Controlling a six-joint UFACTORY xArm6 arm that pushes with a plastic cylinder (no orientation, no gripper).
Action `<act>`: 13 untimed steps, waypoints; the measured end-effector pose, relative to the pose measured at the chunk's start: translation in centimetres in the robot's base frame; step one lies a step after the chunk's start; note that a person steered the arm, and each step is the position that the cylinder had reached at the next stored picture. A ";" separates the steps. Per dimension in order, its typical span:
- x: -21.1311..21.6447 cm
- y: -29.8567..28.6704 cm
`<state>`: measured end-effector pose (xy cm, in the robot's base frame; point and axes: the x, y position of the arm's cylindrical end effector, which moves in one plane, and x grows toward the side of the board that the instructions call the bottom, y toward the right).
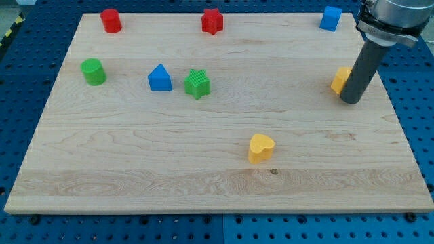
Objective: Push the yellow hexagon right a bit
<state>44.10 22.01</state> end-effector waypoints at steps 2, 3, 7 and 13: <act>-1.7 -6.5; -5.1 -7.5; -5.0 -3.7; -4.9 -1.5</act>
<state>39.24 20.46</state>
